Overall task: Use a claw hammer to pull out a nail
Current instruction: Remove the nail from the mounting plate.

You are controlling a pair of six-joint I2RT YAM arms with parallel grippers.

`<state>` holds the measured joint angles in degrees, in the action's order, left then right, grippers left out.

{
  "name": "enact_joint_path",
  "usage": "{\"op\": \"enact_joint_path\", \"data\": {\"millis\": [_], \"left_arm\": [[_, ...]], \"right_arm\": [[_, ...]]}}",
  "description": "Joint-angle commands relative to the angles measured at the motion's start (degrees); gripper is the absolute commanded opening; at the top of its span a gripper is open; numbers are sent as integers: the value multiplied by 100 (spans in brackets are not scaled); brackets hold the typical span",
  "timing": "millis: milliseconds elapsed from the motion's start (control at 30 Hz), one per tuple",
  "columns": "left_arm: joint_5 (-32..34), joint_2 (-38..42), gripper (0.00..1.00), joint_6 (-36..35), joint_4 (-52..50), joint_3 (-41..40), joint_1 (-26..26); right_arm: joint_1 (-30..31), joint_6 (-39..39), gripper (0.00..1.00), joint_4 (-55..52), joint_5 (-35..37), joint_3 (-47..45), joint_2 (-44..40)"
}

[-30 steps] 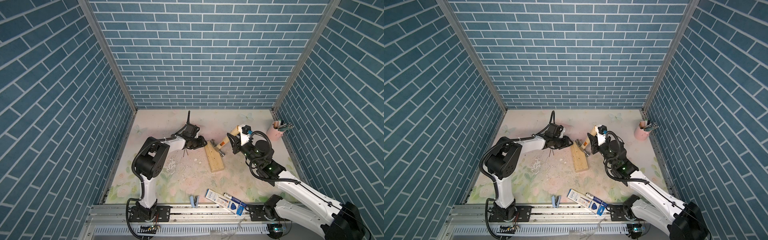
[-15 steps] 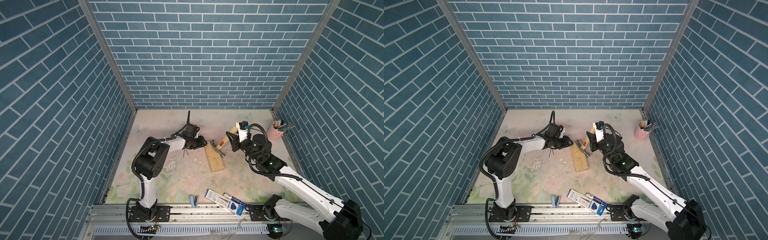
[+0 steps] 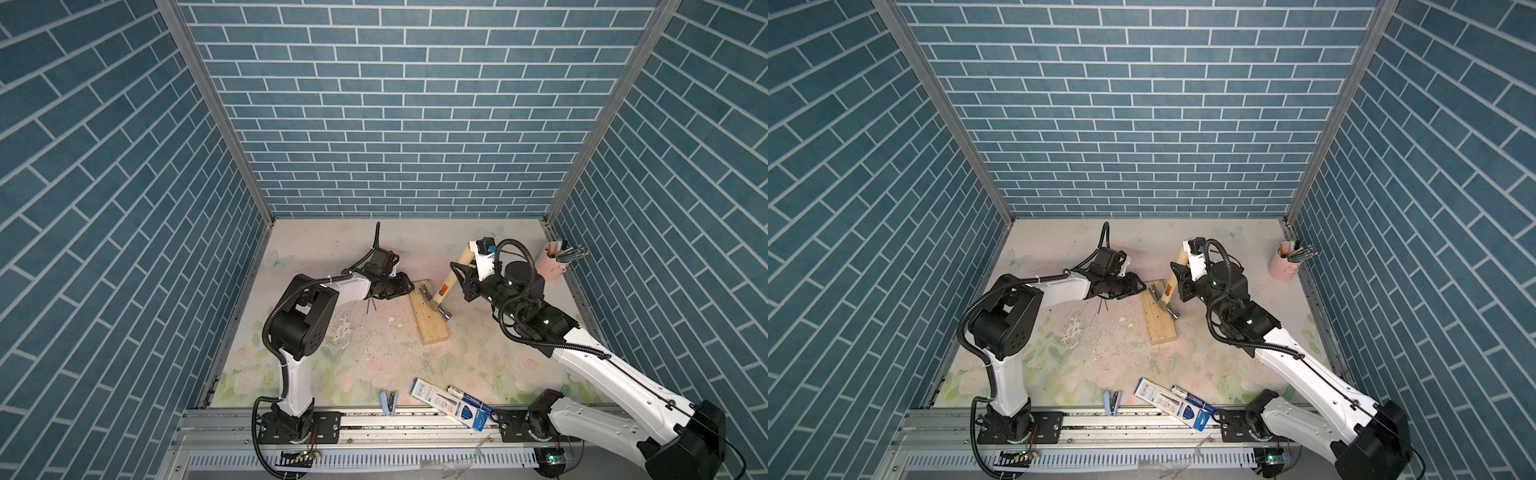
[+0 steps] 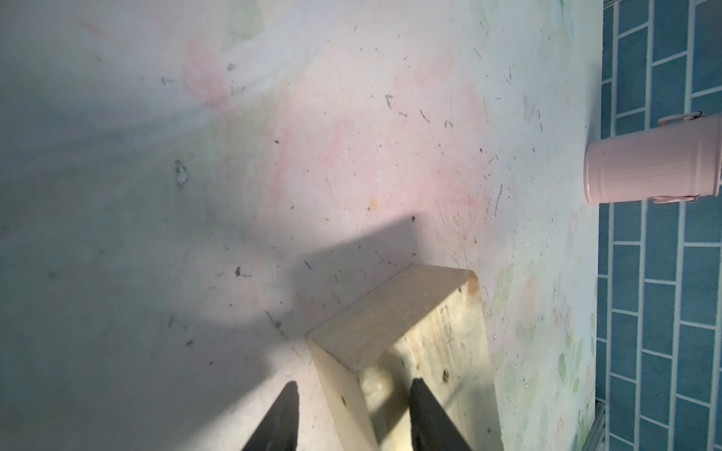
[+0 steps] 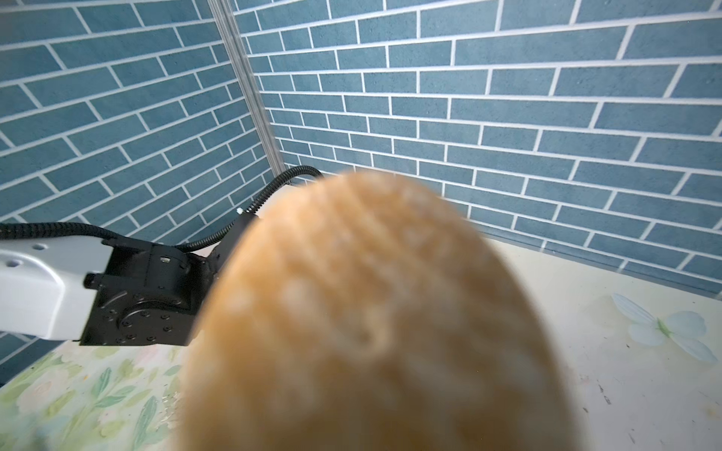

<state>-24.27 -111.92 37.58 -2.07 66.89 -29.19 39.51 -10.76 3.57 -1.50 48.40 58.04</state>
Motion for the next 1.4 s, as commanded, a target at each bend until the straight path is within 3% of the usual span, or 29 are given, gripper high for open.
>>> {"op": "enact_joint_path", "data": {"millis": [0, 600, 933, 1367], "left_arm": [[317, -89, 46, -169, -984, -280, -32], [784, 880, 46, -851, -1928, 112, 9], [849, 1585, 47, -1255, -2404, 142, 279], [618, 2270, 52, -1741, -3098, 244, 593]], "right_arm": [[26, -260, 0, 594, -113, 527, -109], [22, -476, 0, -518, 32, 1395, 151], [-20, -658, 0, -970, 54, 1775, 467], [-359, -1139, 0, -990, -629, 1999, 819]]}}
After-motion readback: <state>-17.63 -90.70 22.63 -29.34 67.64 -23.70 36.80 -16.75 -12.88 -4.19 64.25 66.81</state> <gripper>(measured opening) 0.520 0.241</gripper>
